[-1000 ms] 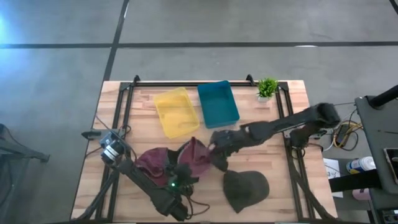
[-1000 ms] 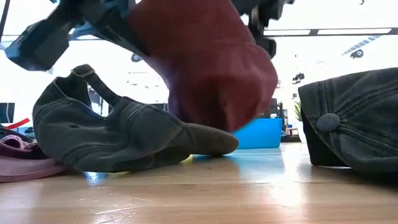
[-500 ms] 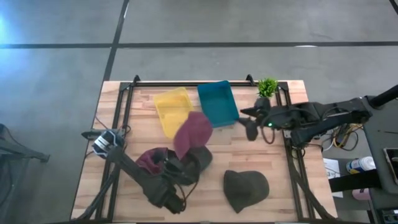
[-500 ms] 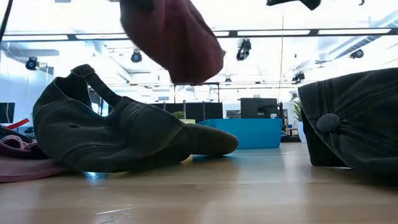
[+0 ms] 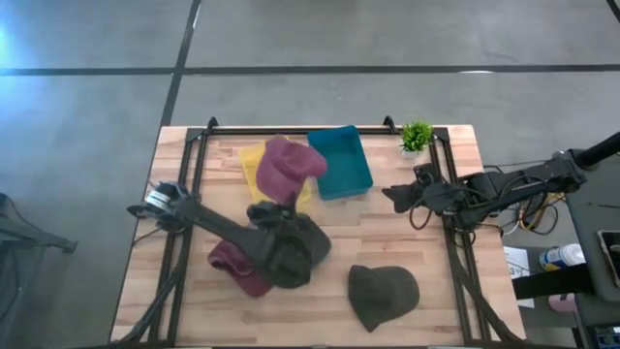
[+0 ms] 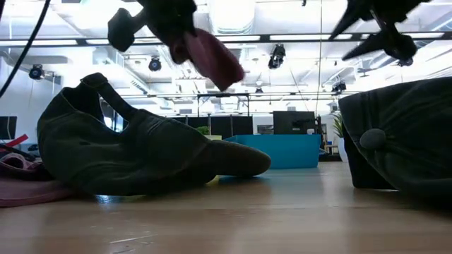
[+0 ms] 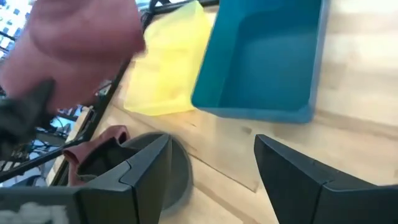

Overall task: Pick & Place hat
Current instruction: Put the right red cap into the yellow bin

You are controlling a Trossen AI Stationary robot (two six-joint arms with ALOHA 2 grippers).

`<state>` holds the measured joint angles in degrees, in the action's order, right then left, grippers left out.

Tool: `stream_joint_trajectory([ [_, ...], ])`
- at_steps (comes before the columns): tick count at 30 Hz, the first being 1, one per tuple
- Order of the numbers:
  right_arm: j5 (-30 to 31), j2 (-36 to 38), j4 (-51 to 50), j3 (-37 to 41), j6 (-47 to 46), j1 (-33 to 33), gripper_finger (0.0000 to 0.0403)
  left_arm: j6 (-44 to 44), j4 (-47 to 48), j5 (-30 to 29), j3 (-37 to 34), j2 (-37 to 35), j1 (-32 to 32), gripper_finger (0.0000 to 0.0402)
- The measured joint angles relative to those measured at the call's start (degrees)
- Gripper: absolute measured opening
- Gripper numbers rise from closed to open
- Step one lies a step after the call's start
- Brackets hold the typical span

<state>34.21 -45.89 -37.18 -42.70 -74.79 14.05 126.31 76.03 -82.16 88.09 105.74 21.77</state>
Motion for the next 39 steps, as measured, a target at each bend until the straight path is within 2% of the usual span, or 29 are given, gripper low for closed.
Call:
stream_joint_trajectory([
  [8,-1.9,2.6,0.1,3.1,-1.9,0.3,0.0226,1.7,-16.3,0.1,-18.6,-15.6,-5.8,0.0007],
  [12,-1.8,2.2,0.2,3.1,-1.8,0.3,0.0226,0.1,-34.9,3.7,-29.8,-20.2,-7.9,0.0007],
  [15,-1.8,1.9,0.2,3.2,-1.6,0.3,0.0226,-4.3,-50.7,6.8,-36.3,-19.8,-8.9,0.0007],
  [17,-1.8,1.8,0.1,3.2,-1.4,0.3,0.0226,-7.2,-57.3,7.8,-38.6,-18.6,-10.0,0.0007],
  [22,-1.7,1.4,0.1,3.2,-1.3,0.3,0.0226,-6.3,-57.5,8.2,-39.6,-16.3,-14.1,0.0007],
  [28,-2.3,1.1,0.1,3.2,-1.3,0.3,0.0226,-9.1,-57.0,12.4,-38.7,-15.8,-16.3,0.0018],
  [33,-2.5,0.7,0.1,3.2,-1.3,0.3,0.0226,-10.3,-57.0,14.4,-38.5,-15.8,-16.3,0.008],
  [39,-2.5,0.5,0.1,3.2,-0.5,0.3,0.0226,-6.7,-57.0,22.2,-38.4,-15.8,-15.6,0.0151],
])
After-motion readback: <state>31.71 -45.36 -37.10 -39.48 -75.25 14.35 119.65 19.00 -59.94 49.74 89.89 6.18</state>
